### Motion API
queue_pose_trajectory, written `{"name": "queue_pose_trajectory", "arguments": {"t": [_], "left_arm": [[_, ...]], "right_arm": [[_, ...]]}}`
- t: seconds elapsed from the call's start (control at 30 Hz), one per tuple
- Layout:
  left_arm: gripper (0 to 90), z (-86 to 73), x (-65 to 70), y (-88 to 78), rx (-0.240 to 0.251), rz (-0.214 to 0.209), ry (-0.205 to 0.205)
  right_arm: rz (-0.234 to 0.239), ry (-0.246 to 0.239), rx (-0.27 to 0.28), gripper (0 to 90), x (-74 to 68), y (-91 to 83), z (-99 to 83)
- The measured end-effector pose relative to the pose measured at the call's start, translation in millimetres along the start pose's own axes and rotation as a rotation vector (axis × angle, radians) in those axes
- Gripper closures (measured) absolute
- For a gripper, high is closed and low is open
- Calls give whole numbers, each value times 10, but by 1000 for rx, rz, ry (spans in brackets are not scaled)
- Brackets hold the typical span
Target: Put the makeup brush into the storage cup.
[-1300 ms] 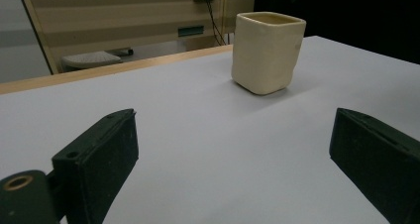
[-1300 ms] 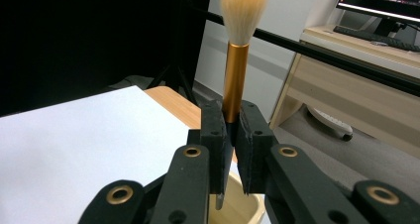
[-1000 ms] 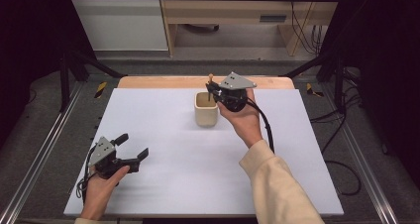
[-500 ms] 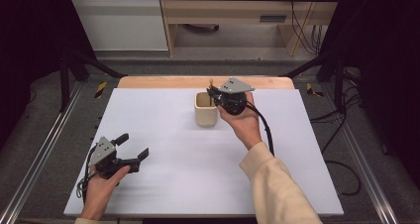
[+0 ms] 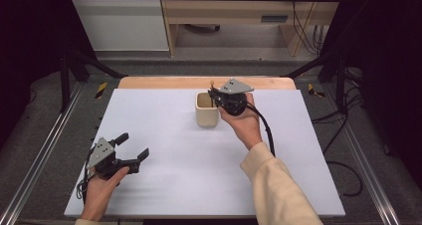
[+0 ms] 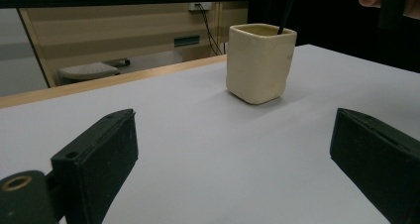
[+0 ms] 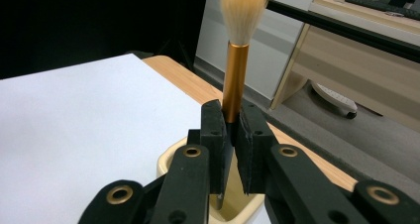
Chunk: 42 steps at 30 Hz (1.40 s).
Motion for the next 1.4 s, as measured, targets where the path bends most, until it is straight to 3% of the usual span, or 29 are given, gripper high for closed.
{"name": "queue_pose_trajectory", "arguments": {"t": [0.77,0.8,0.83,0.9,1.0,1.03,1.07,1.4], "left_arm": [[38,-6,13,11,-7,-4,9],[38,-6,12,11,-7,-3,9],[38,-7,10,12,-9,-1,9],[39,-11,6,12,-12,2,5],[39,-8,2,11,-10,3,7],[39,-9,3,11,-10,3,7],[39,-10,6,12,-12,3,5],[38,-11,9,13,-12,3,8]], "right_arm": [[7,1,-47,828,-43,53,-191],[16,0,-49,749,-57,53,-206],[16,0,-49,749,-57,53,-206],[17,7,-62,588,-71,52,-221],[-2,30,-63,397,-85,2,-247],[-2,30,-63,397,-85,2,-247],[-22,19,-63,325,-95,-19,-262],[-21,17,-71,175,-113,-64,-315]]}}
Point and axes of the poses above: each handheld gripper's, and its own axes: y roughly forward along the jaws, z roughly out of its top, x roughly to its right, the point moved 4 cm from there along y, roughly forward along the jaws, and after that the axes turned 9 degrees about -y, right-handed, at the moved point
